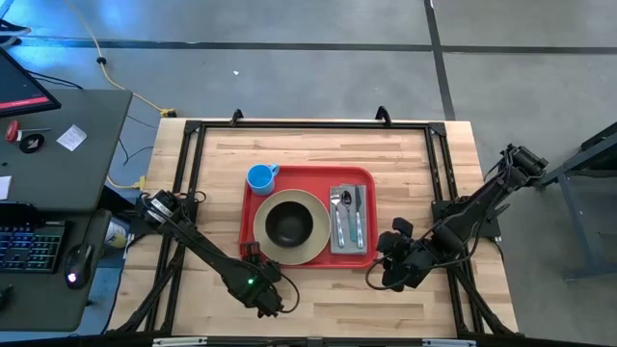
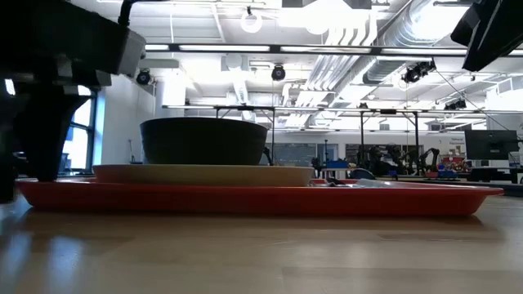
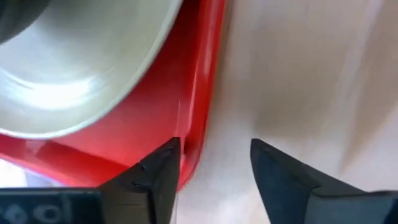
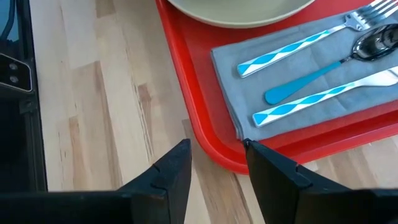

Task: Set up tray
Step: Move the red serving tray to the middle of the table

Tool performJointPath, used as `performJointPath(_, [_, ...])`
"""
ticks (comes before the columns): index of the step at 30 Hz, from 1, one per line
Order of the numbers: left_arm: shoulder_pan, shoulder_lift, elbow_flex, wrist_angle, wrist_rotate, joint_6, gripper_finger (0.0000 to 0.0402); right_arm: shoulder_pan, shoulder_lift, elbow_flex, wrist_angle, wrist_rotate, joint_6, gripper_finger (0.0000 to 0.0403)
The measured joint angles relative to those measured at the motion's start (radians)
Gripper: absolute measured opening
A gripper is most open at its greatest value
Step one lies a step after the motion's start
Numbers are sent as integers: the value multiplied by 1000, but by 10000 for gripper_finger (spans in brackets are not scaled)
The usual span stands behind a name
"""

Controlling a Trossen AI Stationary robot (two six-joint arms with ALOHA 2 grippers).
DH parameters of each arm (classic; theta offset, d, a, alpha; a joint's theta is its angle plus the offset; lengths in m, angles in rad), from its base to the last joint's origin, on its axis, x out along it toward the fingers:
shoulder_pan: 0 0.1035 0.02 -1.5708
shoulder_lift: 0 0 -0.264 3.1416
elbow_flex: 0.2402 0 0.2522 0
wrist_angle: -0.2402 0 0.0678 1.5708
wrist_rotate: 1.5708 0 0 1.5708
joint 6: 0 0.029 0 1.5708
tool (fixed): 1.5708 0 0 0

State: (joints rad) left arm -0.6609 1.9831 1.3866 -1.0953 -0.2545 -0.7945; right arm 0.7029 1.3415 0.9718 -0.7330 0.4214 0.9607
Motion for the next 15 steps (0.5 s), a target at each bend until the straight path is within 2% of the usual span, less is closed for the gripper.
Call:
performJointPath(4, [0, 0, 55, -64, -7, -23, 246, 0, 0, 0, 0, 3, -23, 145])
performJointPath(8, [-21, 0, 116, -134, -35, -34, 249, 4, 0, -2, 24, 1, -56, 145])
performJointPath(15, [-88, -2, 178, -225, -63, -73, 236, 18, 59, -95, 238, -50, -225, 145])
